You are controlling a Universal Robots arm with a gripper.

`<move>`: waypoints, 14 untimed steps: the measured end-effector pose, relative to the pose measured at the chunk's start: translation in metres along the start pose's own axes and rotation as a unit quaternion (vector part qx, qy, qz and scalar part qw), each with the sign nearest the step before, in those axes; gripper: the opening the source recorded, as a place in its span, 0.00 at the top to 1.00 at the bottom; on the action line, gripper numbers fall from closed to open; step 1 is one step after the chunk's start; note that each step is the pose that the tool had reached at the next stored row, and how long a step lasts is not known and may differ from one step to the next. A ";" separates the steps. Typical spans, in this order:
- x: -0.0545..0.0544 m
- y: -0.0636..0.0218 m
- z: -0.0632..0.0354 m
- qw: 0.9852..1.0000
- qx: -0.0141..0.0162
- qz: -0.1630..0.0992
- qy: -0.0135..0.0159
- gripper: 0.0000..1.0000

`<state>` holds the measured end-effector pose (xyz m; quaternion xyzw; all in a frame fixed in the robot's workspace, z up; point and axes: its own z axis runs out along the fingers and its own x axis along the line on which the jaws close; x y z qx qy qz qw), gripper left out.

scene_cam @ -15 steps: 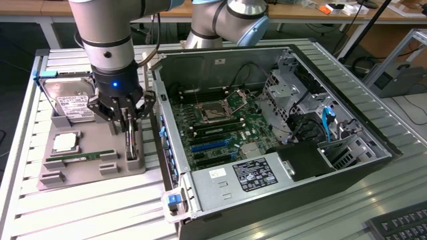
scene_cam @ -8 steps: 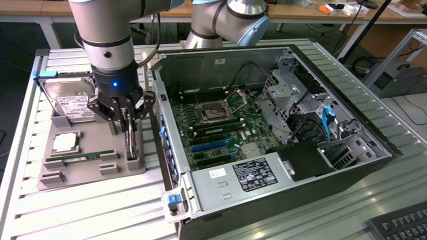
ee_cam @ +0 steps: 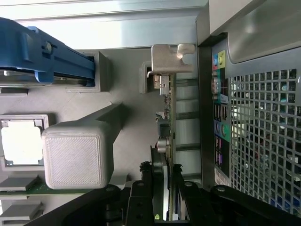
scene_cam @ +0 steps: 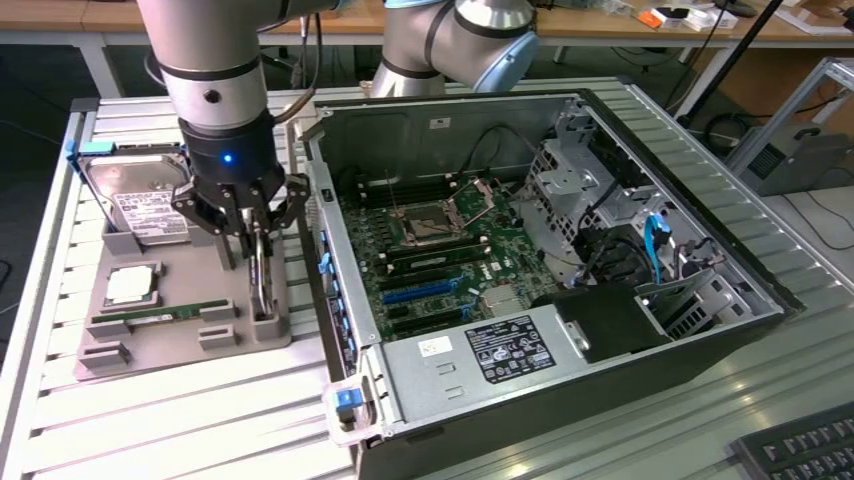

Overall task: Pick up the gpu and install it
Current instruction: 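Pick up the gpu and move the gpu toward the slot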

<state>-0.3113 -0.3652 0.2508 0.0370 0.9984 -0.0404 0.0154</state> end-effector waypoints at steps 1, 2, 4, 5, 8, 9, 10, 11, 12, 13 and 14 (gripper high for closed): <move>0.000 0.0000 -0.0005 1.000 0.000 0.000 0.000 0.73; 0.000 0.0000 -0.0007 1.000 0.000 0.000 0.000 0.73; 0.000 -0.0001 -0.0013 1.000 0.000 0.000 0.000 0.73; 0.000 -0.0001 -0.0016 1.000 0.000 0.000 0.000 0.73; 0.000 -0.0002 -0.0023 1.000 0.000 0.000 0.000 0.73; 0.000 -0.0002 -0.0026 1.000 0.000 0.000 0.000 0.73; 0.000 -0.0002 -0.0027 1.000 0.000 0.000 0.000 0.73; 0.000 -0.0002 -0.0028 1.000 0.000 0.000 0.000 0.73; 0.000 -0.0002 -0.0031 1.000 0.000 0.000 0.000 0.73; 0.000 -0.0003 -0.0033 1.000 0.000 0.000 0.000 0.73; 0.000 -0.0003 -0.0040 1.000 0.000 0.000 0.000 0.73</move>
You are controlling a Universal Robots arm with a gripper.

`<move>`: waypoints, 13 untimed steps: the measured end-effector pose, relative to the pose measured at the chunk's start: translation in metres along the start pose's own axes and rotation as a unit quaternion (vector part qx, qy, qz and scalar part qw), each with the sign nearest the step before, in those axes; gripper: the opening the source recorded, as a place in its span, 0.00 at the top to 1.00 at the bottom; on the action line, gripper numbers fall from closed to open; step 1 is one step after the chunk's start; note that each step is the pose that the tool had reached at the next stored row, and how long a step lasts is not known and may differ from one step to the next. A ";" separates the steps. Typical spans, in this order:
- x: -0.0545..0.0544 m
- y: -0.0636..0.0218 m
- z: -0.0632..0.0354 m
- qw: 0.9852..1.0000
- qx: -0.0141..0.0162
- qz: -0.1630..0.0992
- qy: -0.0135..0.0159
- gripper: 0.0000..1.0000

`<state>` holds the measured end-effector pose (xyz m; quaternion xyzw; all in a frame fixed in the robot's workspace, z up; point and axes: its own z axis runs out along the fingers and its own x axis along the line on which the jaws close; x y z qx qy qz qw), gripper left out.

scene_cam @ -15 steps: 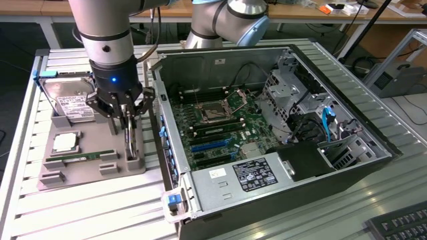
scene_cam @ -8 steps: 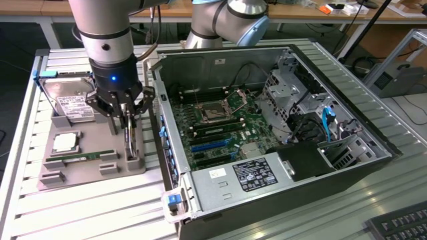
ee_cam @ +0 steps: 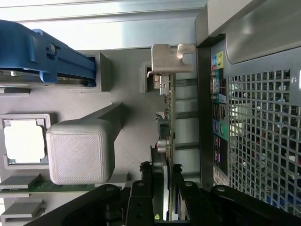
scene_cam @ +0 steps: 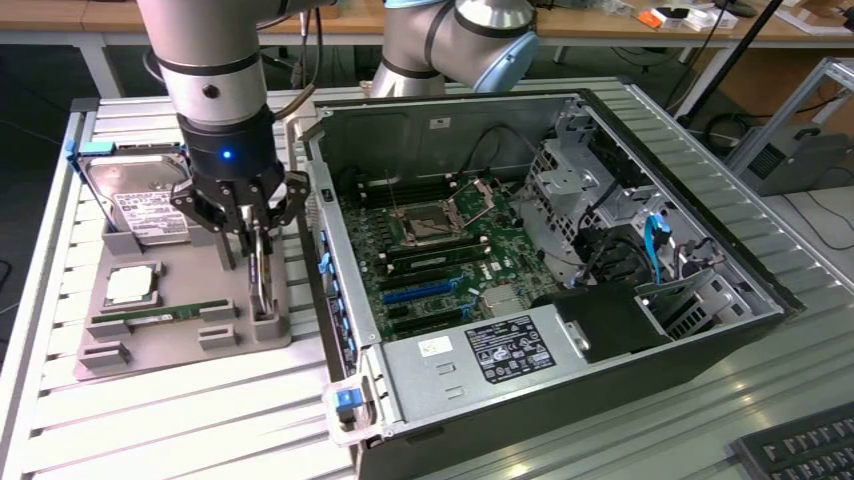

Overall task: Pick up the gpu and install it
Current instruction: 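Pick up the gpu and move the gpu toward the slot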

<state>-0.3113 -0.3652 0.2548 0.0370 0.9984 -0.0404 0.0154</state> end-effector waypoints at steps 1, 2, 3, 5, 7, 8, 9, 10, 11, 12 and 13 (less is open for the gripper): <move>0.000 -0.0001 -0.0006 1.000 0.000 0.000 0.000 0.73; 0.000 -0.0001 -0.0009 1.000 0.000 0.000 0.000 0.73; 0.000 -0.0001 -0.0014 1.000 0.000 0.000 0.000 0.73; 0.000 -0.0002 -0.0022 1.000 0.000 0.000 0.000 0.73; 0.000 -0.0003 -0.0031 1.000 0.000 0.000 0.000 0.73; 0.000 -0.0003 -0.0037 1.000 0.000 0.000 0.000 0.73; 0.000 -0.0003 -0.0040 1.000 0.000 0.000 0.000 0.73; 0.000 -0.0003 -0.0044 1.000 0.000 0.000 0.000 0.73; 0.000 -0.0004 -0.0046 1.000 0.000 0.000 0.000 0.73; 0.000 -0.0004 -0.0048 1.000 0.000 0.000 0.000 0.73; 0.000 -0.0004 -0.0051 1.000 0.000 0.000 0.000 0.73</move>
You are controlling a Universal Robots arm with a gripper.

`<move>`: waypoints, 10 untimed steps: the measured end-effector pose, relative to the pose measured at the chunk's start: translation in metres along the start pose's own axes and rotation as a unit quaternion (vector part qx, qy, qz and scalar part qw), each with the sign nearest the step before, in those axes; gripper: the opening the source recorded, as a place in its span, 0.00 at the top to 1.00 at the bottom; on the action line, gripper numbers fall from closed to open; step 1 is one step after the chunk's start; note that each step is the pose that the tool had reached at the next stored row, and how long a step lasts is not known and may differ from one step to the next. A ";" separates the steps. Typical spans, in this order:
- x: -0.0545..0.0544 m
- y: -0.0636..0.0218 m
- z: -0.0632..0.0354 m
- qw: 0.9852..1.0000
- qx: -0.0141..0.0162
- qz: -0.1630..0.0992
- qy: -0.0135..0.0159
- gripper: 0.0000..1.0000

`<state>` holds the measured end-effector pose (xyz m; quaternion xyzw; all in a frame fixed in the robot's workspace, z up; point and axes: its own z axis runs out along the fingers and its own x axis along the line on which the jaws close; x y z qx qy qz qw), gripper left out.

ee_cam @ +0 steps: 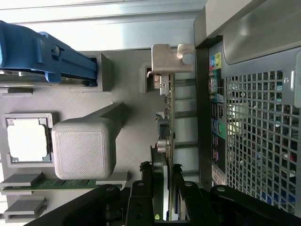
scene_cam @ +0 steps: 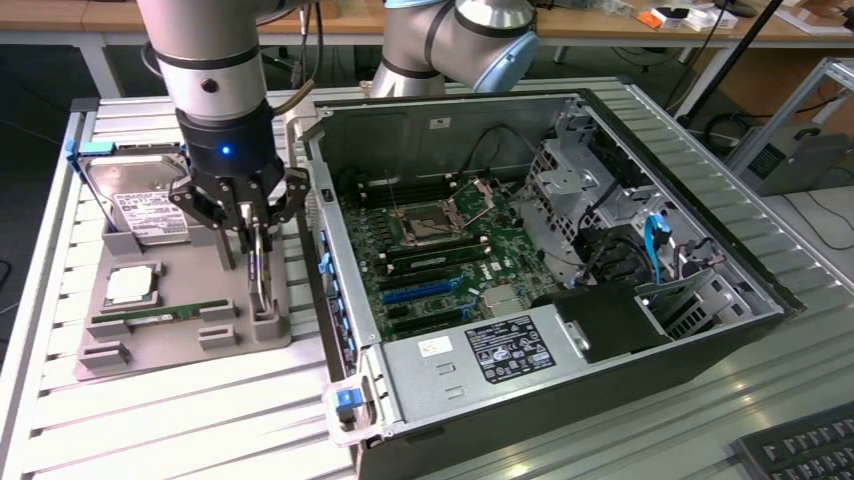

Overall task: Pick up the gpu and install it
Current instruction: 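Pick up the gpu and move the gpu toward the slot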

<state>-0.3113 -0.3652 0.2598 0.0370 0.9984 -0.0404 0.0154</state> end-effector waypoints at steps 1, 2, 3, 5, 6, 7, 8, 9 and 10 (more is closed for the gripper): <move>0.000 0.0000 -0.0002 1.000 0.000 0.000 0.000 0.73; 0.000 0.0000 -0.0005 1.000 0.000 0.000 0.000 0.73; 0.000 -0.0001 -0.0006 1.000 0.000 0.000 0.000 0.73; 0.000 -0.0001 -0.0011 1.000 0.000 0.000 0.000 0.73; 0.000 -0.0001 -0.0014 1.000 0.000 0.000 0.000 0.73; 0.000 -0.0001 -0.0016 1.000 0.000 0.000 0.000 0.73; 0.000 -0.0001 -0.0020 1.000 0.000 0.000 0.000 0.73; 0.000 -0.0002 -0.0022 1.000 0.000 0.000 0.000 0.73; 0.000 -0.0002 -0.0025 1.000 0.000 0.000 0.000 0.73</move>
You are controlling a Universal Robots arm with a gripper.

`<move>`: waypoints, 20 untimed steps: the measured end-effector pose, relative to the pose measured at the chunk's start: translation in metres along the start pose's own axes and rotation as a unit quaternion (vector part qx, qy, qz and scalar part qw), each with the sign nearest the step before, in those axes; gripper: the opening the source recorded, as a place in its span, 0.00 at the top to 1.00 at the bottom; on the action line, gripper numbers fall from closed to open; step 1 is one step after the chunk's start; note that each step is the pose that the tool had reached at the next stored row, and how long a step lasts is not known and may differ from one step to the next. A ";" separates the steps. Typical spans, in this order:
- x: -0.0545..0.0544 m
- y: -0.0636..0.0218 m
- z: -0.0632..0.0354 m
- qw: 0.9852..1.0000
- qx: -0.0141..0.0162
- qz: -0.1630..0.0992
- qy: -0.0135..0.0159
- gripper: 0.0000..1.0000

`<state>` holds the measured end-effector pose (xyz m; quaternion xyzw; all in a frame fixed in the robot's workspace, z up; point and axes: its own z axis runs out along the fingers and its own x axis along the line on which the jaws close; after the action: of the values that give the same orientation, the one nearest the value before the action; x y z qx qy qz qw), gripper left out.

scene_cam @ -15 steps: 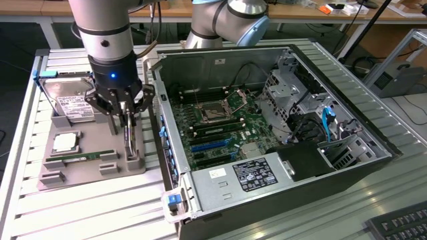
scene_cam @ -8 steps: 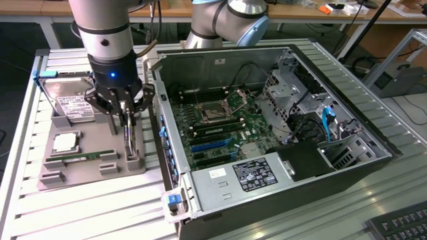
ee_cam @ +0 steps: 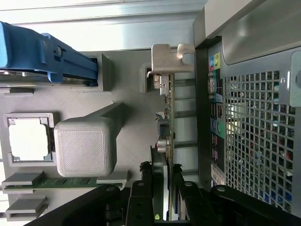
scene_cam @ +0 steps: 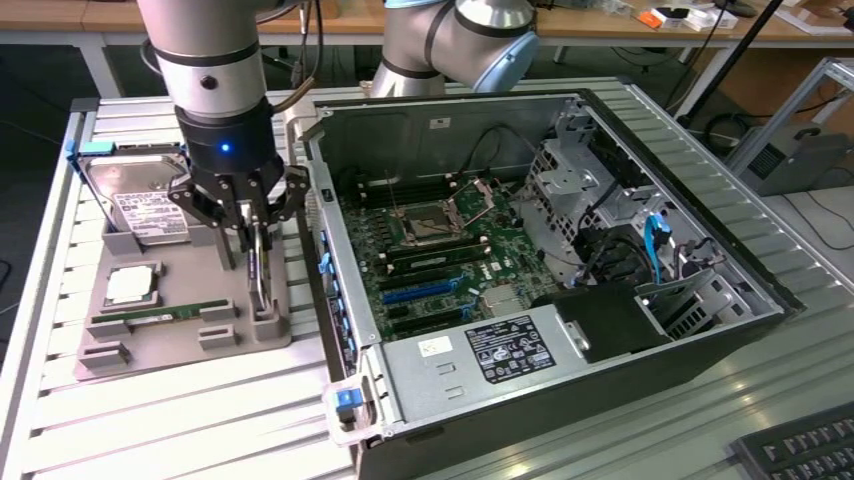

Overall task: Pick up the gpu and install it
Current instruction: 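Pick up the gpu and move the gpu toward the slot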

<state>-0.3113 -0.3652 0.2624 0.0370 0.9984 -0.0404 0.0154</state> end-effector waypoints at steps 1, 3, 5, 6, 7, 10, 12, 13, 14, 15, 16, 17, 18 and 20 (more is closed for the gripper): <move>0.000 0.0000 -0.0004 1.000 0.000 0.000 0.000 0.73; 0.000 -0.0001 -0.0010 1.000 0.000 0.000 0.000 0.73; 0.000 -0.0001 -0.0016 1.000 0.000 0.000 0.000 0.73; 0.000 -0.0002 -0.0019 1.000 0.000 0.000 0.000 0.73; 0.000 -0.0002 -0.0021 1.000 0.000 0.000 0.000 0.73; 0.000 -0.0002 -0.0031 1.000 0.000 0.000 0.000 0.73; 0.000 -0.0003 -0.0037 1.000 0.000 0.000 0.000 0.73; 0.000 -0.0003 -0.0042 1.000 0.000 0.000 0.000 0.73; 0.000 -0.0003 -0.0045 1.000 0.000 0.000 0.000 0.73; 0.000 -0.0004 -0.0049 1.000 0.000 0.000 0.000 0.73; 0.000 -0.0004 -0.0052 1.000 0.000 0.000 0.000 0.73; 0.000 -0.0004 -0.0055 1.000 0.000 0.000 0.000 0.73; 0.000 -0.0005 -0.0059 1.000 0.000 0.000 0.000 0.73; 0.000 -0.0005 -0.0067 1.000 0.000 0.000 0.000 0.73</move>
<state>-0.3113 -0.3652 0.2690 0.0370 0.9984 -0.0403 0.0154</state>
